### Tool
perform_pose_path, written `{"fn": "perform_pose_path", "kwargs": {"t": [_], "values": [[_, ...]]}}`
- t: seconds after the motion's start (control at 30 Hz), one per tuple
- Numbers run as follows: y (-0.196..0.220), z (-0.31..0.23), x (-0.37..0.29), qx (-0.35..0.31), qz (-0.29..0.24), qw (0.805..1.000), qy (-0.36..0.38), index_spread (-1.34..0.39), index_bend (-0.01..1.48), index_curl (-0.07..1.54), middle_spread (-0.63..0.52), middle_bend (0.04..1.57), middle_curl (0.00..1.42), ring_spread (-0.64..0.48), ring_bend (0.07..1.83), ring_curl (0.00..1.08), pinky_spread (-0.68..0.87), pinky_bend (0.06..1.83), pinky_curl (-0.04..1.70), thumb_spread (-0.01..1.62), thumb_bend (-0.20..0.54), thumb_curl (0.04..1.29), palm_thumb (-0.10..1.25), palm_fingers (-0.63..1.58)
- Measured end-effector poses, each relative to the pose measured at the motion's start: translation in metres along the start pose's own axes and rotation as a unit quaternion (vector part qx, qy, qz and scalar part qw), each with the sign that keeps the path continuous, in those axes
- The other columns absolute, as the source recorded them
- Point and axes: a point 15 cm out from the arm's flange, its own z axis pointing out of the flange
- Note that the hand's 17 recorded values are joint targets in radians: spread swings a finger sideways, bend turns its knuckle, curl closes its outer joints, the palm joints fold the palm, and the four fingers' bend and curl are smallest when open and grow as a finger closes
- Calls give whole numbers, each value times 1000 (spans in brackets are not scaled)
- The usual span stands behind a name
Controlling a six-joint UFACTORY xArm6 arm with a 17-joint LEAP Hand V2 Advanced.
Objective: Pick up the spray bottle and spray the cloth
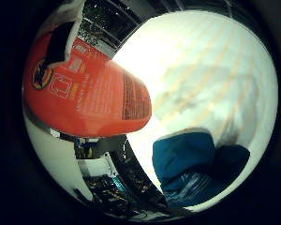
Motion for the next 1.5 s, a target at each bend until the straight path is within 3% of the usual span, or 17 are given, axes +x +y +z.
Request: {"fn": "perform_pose_path", "kwargs": {"t": [0.27, 0.73, 1.27, 1.5], "values": [[-6, 23, 26, 46, 24, 998, -26, -173, 1173, 707, -69, 1353, 584, -151, 1474, 573, -199, 990, 1333, 868, -15, 861, 1006, 1205], [13, 65, 36, 21, 28, 999, -30, -173, 1172, 706, -69, 1350, 584, -140, 1469, 570, -196, 996, 1318, 869, -15, 864, 1005, 1209], [20, 64, 54, 21, 39, 999, -27, -173, 1165, 707, -69, 1348, 584, -143, 1464, 564, -201, 993, 1292, 855, -19, 859, 985, 1214], [25, 60, 65, 23, 46, 998, -25, -170, 1091, 695, -56, 1316, 575, -141, 1439, 550, -221, 981, 1209, 793, -30, 832, 920, 1196]]}}
